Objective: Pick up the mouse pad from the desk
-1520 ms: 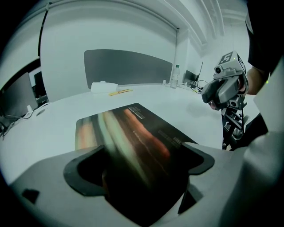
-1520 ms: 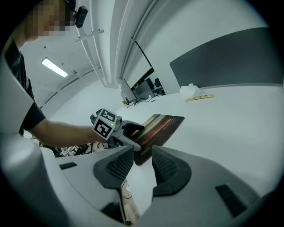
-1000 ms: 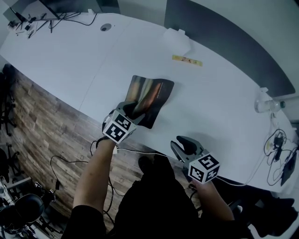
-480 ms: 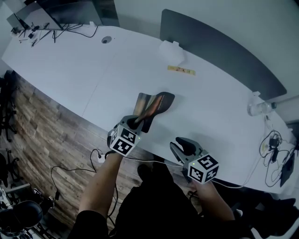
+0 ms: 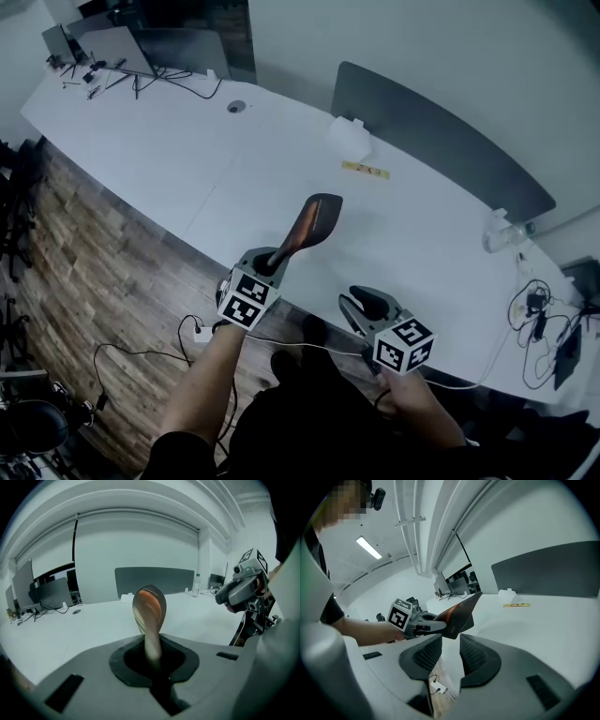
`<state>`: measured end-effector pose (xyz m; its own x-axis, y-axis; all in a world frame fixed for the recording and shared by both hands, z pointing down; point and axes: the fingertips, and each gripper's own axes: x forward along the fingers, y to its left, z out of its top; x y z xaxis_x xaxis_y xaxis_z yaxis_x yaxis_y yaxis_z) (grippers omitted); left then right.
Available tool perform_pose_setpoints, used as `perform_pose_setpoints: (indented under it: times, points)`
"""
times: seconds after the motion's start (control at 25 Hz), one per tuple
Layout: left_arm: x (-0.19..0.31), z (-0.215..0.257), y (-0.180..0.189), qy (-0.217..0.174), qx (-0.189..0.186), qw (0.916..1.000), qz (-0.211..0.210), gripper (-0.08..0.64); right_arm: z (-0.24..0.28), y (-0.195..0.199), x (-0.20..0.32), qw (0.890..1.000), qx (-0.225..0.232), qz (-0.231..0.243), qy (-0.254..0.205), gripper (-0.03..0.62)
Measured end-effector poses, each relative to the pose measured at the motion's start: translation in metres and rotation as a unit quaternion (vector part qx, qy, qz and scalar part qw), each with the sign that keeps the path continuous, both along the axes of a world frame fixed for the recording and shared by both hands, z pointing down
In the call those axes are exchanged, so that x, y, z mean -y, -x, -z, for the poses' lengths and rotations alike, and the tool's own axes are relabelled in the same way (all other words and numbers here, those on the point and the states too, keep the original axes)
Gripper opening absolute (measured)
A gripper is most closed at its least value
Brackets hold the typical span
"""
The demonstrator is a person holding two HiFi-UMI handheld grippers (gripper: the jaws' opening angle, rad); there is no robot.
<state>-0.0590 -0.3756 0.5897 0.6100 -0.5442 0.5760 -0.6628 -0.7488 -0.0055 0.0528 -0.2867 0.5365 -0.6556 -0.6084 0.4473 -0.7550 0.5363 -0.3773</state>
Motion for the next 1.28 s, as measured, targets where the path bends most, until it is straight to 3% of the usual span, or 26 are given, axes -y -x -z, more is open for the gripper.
perform_pose_setpoints:
  times: [0.32,0.76,0.96,1.16,1.28]
  points:
    - [-0.040,0.053,0.033,-0.031,-0.040,0.9980,0.038,0.034,0.039,0.014,-0.029,0.999,-0.011,0.002,-0.036,0.115]
    - [-0.102,0.099,0.099,-0.061,-0.071,0.9923,0.081,0.035,0.081,0.015,-0.070,0.995,-0.033,-0.034,-0.086,0.087]
    - [-0.117,0.119,0.110,-0.076,-0.070,0.9901,0.095,0.034,0.097,0.011,-0.073,0.994,-0.041,-0.032,-0.097,0.077]
    - [-0.128,0.136,0.108,-0.087,-0.083,0.9868,0.109,0.035,0.134,0.010,-0.064,0.986,-0.043,-0.035,-0.158,0.034]
    - [-0.129,0.146,0.095,-0.095,-0.086,0.9850,0.116,0.034,0.146,-0.002,-0.062,0.984,-0.034,-0.024,-0.173,0.026]
